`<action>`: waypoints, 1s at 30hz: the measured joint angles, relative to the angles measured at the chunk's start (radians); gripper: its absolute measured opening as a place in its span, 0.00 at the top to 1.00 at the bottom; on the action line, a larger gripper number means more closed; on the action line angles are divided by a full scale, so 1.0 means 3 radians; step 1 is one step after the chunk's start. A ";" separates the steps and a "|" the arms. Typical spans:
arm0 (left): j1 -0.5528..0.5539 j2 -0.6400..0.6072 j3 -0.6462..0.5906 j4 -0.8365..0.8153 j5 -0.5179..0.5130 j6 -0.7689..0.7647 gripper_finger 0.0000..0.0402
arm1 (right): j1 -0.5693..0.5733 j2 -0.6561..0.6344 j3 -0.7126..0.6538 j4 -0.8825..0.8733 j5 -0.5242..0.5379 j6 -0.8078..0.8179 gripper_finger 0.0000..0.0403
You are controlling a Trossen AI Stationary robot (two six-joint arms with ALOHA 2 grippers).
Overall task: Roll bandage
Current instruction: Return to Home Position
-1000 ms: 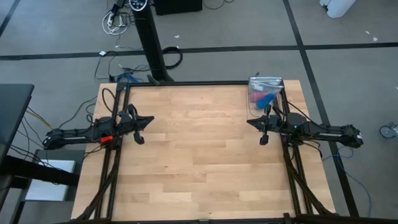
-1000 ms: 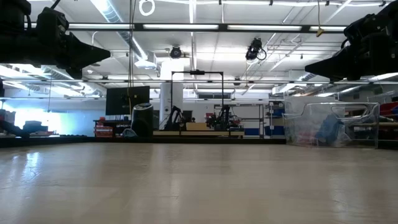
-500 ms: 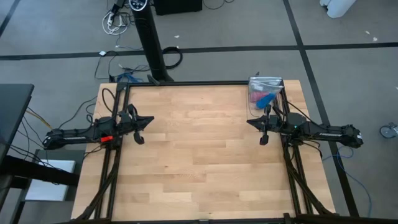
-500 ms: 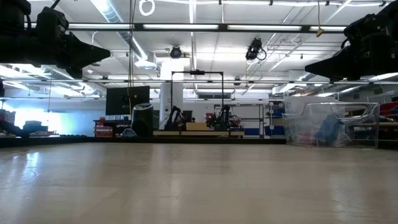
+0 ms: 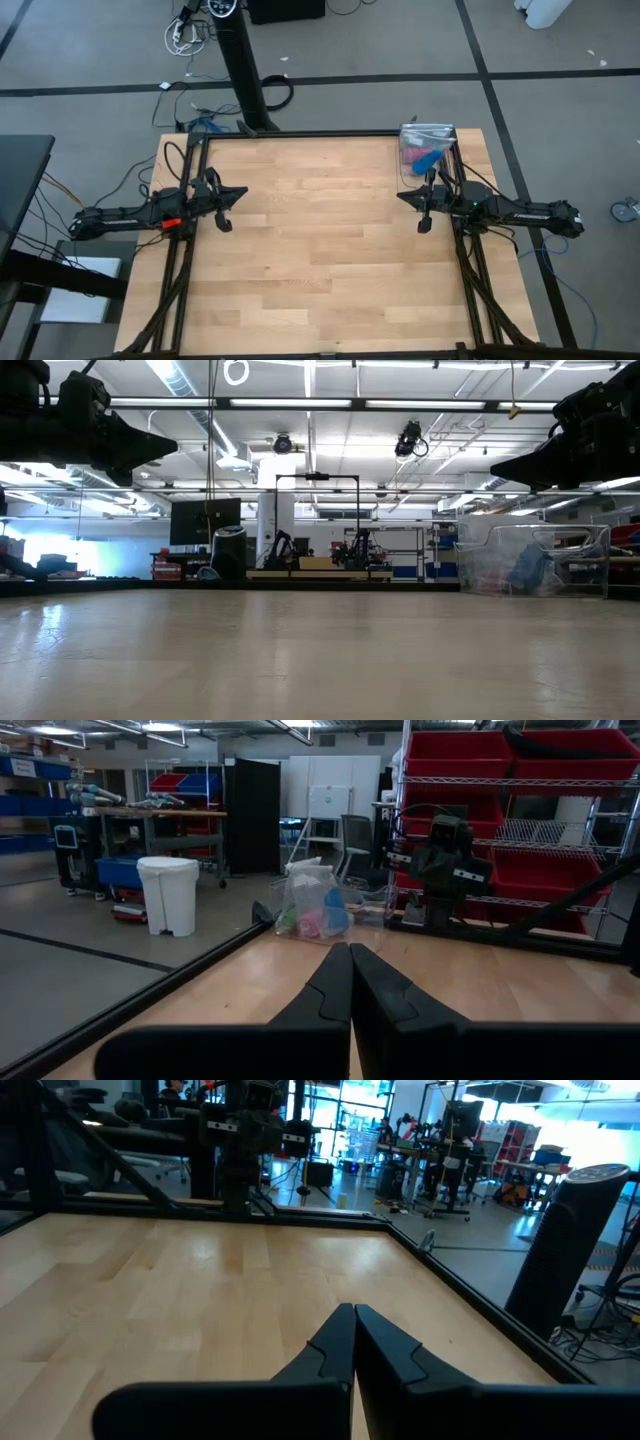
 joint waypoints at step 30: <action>0.0001 0.0000 0.0000 0.0000 0.0000 0.0000 0.99 | 0.0000 0.0000 0.0000 0.0000 0.0000 0.0001 0.97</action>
